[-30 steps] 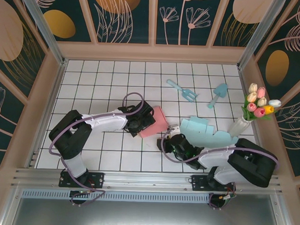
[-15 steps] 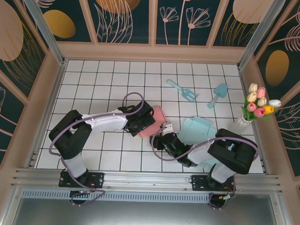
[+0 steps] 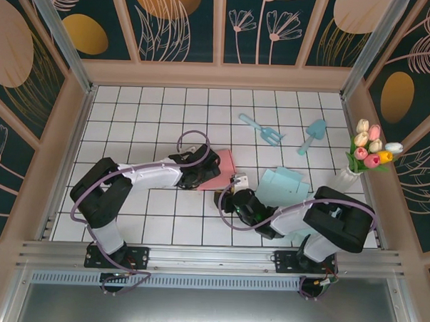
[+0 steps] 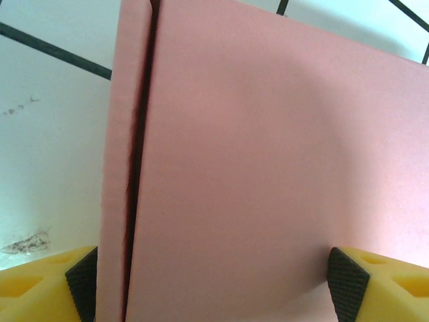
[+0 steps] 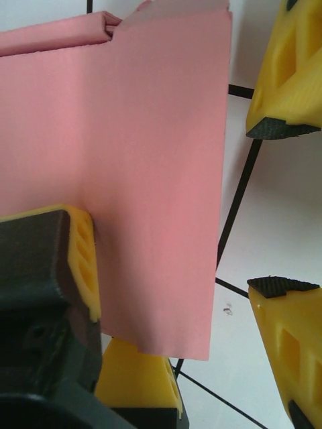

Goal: Fold the paper box

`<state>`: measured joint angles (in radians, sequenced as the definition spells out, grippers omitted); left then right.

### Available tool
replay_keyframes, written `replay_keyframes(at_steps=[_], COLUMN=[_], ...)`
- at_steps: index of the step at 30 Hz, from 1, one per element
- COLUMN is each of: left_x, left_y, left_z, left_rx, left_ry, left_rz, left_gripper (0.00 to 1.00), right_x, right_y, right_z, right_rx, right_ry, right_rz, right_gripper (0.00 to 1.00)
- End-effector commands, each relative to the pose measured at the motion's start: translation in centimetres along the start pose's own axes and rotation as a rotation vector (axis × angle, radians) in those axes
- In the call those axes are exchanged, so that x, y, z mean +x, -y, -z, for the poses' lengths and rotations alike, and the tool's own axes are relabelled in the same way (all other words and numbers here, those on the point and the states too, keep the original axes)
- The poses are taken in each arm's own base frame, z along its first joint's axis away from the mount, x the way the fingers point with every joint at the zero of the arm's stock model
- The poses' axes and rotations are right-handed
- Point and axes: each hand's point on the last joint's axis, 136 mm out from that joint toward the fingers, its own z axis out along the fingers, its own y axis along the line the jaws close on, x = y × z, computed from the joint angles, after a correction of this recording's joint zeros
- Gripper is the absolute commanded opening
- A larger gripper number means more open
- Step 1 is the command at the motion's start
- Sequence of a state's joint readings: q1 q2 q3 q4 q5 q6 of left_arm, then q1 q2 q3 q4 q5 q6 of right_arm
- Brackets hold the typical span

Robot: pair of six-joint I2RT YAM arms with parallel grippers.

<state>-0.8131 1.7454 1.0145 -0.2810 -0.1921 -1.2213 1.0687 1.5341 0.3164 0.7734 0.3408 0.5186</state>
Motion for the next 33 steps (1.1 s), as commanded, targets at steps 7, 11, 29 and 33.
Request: replay_keyframes(at_steps=[7, 11, 29, 33], left_x=[1.4, 1.1, 1.2, 1.0], left_y=[-3.5, -3.2, -3.6, -3.6], left_z=[-1.5, -1.3, -1.9, -1.8], left_rx=[-0.12, -0.131, -0.154, -0.156], left_ry=[-0.054, -0.048, -0.055, -0.042], left_rz=[-0.055, -0.065, -0.087, -0.092], left_gripper=[0.85, 0.85, 0.86, 0.86], right_x=[-1.0, -0.3, -3.5, -4.1], right_y=[-1.0, -1.3, -1.7, -1.5], right_z=[-1.3, -1.5, -2.0, -1.5], right_rx=[0.008, -0.013, 0.069, 0.078], right_ry=[0.035, 0.031, 0.159, 0.176], right_rz=[0.057, 0.1, 0.157, 0.156], right_gripper=[0.58, 0.58, 0.58, 0.58])
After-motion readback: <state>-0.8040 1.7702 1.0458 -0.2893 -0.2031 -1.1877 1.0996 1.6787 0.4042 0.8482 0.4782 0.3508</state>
